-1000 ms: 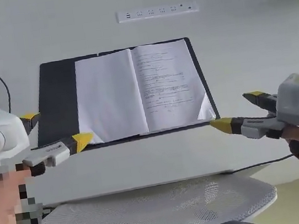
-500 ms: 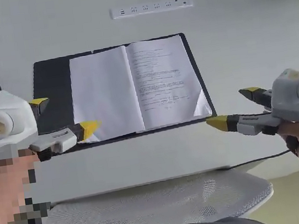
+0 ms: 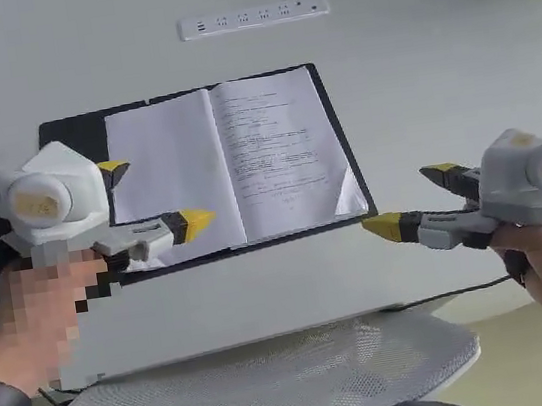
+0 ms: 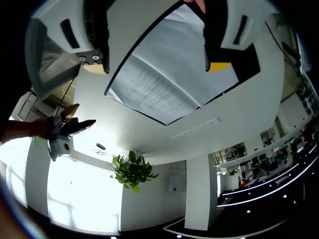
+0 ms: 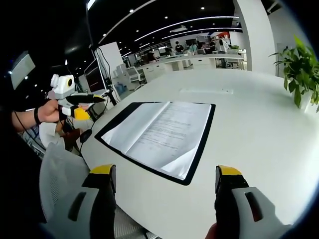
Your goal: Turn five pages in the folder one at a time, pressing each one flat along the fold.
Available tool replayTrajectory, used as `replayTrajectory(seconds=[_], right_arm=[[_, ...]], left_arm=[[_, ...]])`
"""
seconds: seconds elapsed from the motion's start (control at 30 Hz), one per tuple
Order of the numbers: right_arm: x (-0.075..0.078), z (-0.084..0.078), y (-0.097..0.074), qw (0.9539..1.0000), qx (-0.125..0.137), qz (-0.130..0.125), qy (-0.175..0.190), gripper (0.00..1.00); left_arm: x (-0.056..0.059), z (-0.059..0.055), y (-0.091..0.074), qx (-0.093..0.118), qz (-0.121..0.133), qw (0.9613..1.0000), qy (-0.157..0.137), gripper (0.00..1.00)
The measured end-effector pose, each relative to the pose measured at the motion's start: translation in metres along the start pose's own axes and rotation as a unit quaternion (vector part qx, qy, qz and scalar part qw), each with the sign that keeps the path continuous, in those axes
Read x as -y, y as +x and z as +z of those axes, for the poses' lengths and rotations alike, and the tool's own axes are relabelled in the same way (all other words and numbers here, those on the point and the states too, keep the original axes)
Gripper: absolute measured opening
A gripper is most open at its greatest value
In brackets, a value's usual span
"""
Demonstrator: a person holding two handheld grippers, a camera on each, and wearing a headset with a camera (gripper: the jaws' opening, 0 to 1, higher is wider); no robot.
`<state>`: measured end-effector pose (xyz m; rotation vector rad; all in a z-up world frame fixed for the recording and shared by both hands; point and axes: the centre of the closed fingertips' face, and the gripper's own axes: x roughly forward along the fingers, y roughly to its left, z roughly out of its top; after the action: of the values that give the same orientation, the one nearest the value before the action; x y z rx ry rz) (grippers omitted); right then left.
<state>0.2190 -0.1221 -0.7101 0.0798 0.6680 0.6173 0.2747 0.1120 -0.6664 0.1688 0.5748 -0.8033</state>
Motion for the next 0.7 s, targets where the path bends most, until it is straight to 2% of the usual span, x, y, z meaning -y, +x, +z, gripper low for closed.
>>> replayTrajectory(seconds=[0.4, 0.7], right_arm=[[0.007, 0.002, -0.004, 0.9997, 0.014, -0.006, 0.017, 0.8], [0.015, 0.003, -0.005, 0.9996, 0.017, -0.006, 0.02, 0.79]], left_arm=[[0.026, 0.02, 0.045, -0.007, -0.04, 0.9989, 0.026, 0.76], [0.044, 0.03, 0.07, -0.008, -0.063, 0.9973, 0.038, 0.75]])
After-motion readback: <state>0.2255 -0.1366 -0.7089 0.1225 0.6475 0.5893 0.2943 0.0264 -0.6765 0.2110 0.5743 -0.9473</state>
